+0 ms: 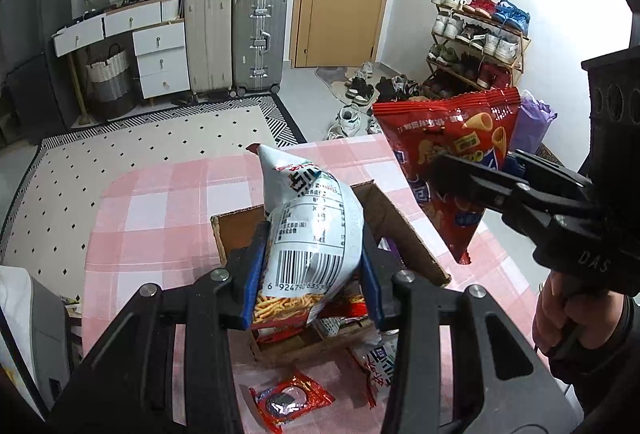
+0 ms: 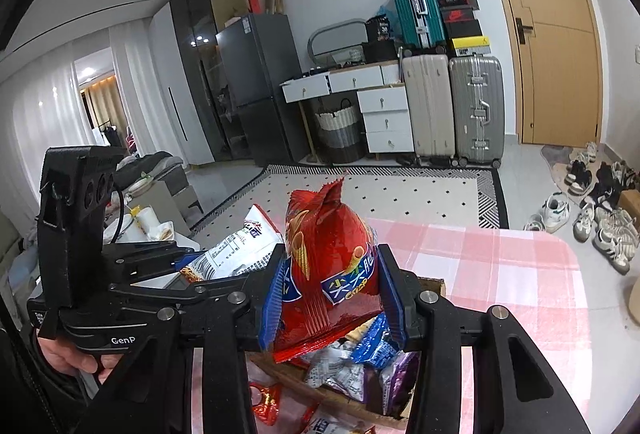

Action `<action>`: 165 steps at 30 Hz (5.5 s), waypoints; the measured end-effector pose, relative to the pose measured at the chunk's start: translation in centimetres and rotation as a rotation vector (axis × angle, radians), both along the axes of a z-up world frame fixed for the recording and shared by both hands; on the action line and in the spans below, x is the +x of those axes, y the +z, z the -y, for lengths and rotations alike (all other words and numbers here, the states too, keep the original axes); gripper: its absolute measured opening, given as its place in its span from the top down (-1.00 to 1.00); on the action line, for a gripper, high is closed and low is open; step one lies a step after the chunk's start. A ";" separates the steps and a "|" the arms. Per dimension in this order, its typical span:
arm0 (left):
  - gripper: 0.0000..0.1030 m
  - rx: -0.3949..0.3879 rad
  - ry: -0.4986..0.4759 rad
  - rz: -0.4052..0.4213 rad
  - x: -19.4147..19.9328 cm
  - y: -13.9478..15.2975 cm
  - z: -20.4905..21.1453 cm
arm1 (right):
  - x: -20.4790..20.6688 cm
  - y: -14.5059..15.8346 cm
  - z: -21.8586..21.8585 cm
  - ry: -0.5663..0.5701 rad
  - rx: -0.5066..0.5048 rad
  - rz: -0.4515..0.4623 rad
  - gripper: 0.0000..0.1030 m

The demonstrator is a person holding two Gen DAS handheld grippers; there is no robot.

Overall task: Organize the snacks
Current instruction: 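Open both grippers to drop the bags into the box, then move both tools back toward the last packets beside the box, then grasp the white noodle snack bag with the right gripper, then grasp the red cookie packet with the left gripper while right holds the noodle bag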

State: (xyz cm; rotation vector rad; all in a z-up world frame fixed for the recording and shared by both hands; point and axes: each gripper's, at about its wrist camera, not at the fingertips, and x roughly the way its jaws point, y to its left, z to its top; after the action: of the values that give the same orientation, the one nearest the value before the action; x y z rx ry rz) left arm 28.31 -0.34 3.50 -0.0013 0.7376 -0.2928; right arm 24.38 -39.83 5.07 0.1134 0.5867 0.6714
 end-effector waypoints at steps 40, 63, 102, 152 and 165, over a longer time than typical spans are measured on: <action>-0.55 0.008 0.116 0.009 -0.5 -3.1 -2.6 | -2.5 -0.3 0.6 -0.096 -0.064 0.054 -0.80; -0.61 0.021 0.155 0.032 -9.4 -3.8 -3.2 | -12.5 0.5 -0.7 -0.106 -0.143 0.125 -0.97; -0.97 -0.073 0.233 -0.025 -17.2 -12.8 -5.3 | -16.5 -10.5 3.4 -0.182 -0.062 -0.119 -0.99; -0.97 -0.073 0.281 -0.114 -15.0 -17.3 -6.6 | -7.6 -20.0 0.5 -0.072 0.035 -0.388 0.08; -0.97 -0.042 0.275 -0.150 -13.3 -17.5 -6.3 | -10.4 -18.4 4.1 -0.070 0.096 -0.353 0.08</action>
State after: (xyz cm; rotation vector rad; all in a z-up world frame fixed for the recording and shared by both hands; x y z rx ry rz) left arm 15.02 5.91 -14.00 -0.1648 0.8696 -0.0452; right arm 13.94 -43.88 -13.33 0.3455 0.8854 0.6151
